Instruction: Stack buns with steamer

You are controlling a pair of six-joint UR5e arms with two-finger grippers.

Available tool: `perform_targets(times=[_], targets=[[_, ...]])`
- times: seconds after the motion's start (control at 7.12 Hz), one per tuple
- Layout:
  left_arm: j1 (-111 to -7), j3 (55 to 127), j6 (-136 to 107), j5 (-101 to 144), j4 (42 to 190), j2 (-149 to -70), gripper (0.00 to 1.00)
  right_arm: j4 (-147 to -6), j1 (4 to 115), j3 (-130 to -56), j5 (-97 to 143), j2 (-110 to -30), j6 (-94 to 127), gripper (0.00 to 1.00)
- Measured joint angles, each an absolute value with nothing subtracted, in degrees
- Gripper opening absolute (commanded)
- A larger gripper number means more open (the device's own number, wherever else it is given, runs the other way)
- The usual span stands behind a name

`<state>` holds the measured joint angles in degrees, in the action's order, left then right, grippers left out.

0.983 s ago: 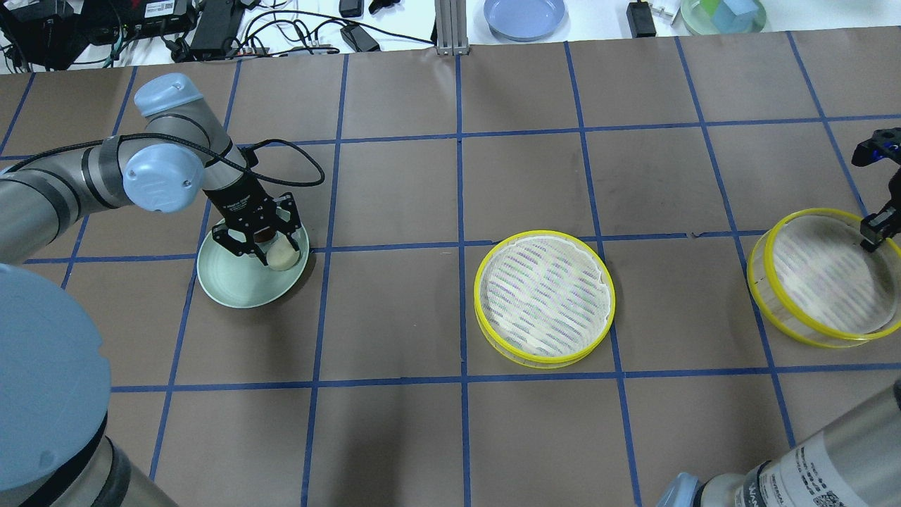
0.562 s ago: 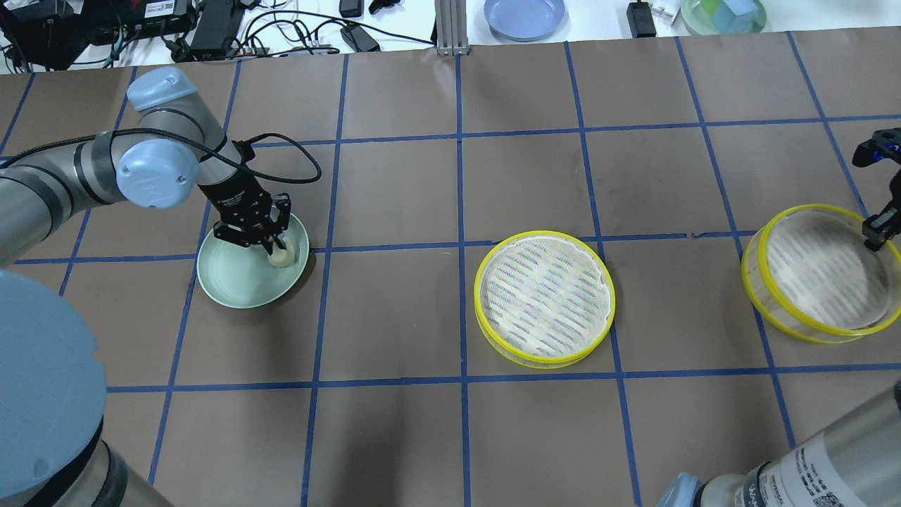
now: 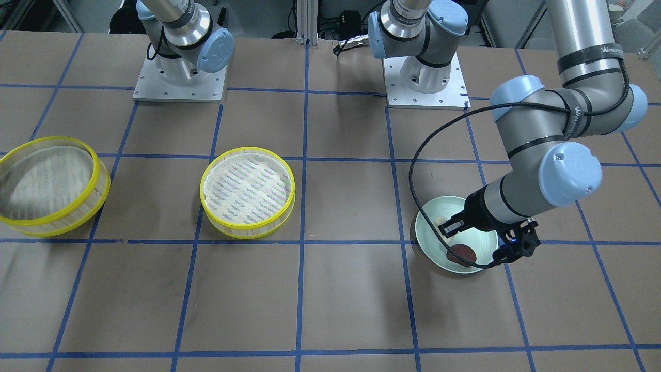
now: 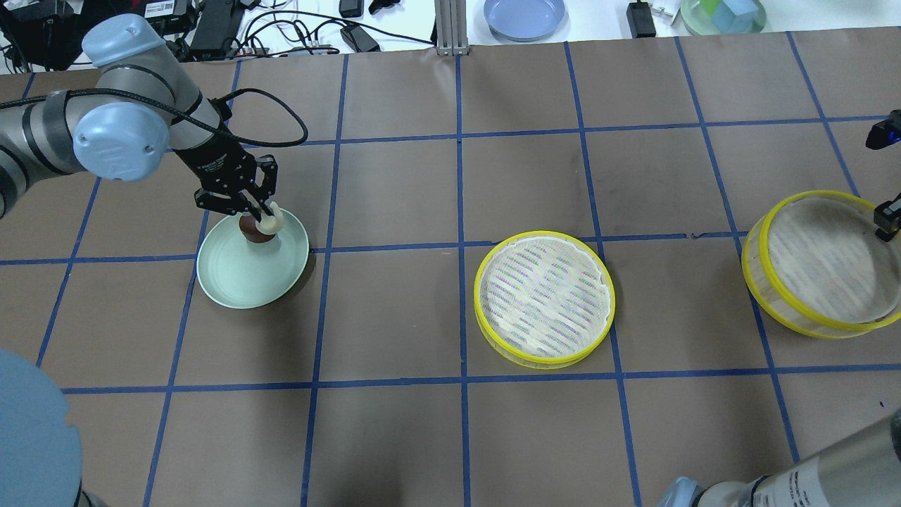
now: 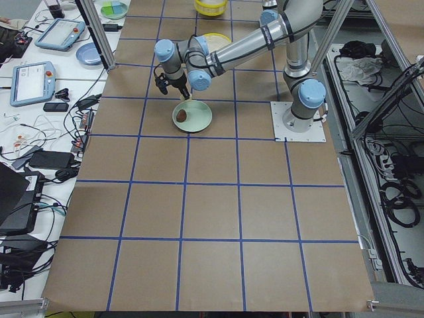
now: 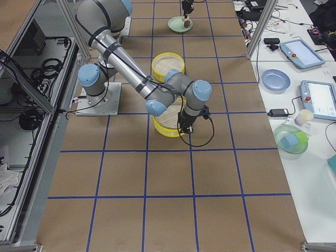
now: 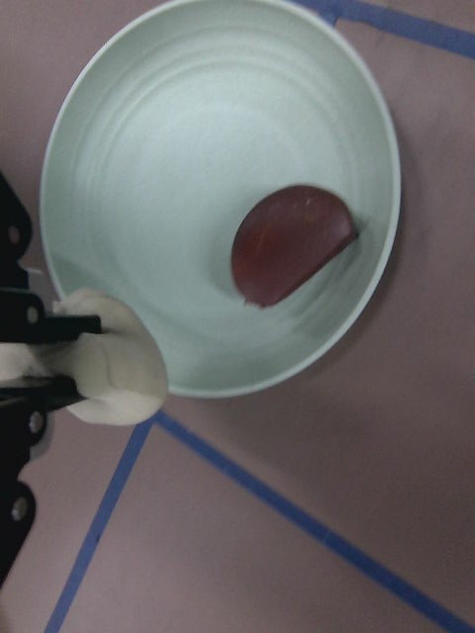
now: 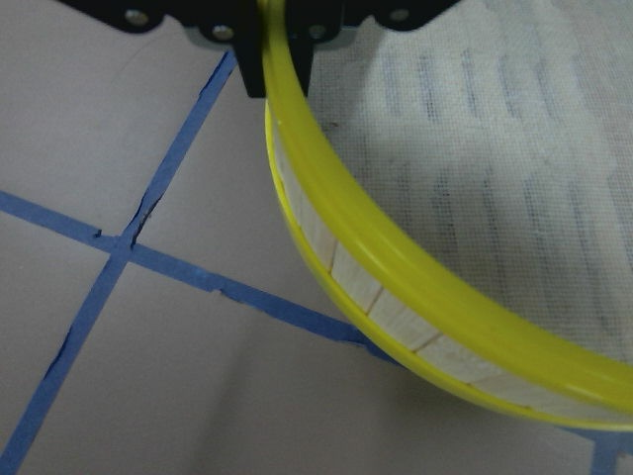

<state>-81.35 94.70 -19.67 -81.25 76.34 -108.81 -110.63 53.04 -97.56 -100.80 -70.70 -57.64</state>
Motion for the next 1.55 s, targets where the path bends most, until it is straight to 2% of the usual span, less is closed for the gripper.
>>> perform_targets(times=[0.7,1.26,1.4,1.55], targets=[[-97.3,94.3,-32.9,-69.9,73.0,-107.5,0.0,-102.9,62.6,-102.7,-98.0,-80.3,-43.5,0.01],[-106.6,98.4,-35.9,-64.6,68.3,-109.9,0.0,-102.8,68.7,-105.0,-96.9,-81.1,-34.7,0.01],[-107.8,99.4,-35.9,-64.6,67.2,-110.6,0.15,-103.0,69.7,-105.7,-96.1,-81.1,-33.3,0.01],[-109.0,100.0,-36.1,-64.6,66.1,-111.2,0.18,-103.2,71.2,-106.1,-95.7,-81.1,-31.5,0.01]])
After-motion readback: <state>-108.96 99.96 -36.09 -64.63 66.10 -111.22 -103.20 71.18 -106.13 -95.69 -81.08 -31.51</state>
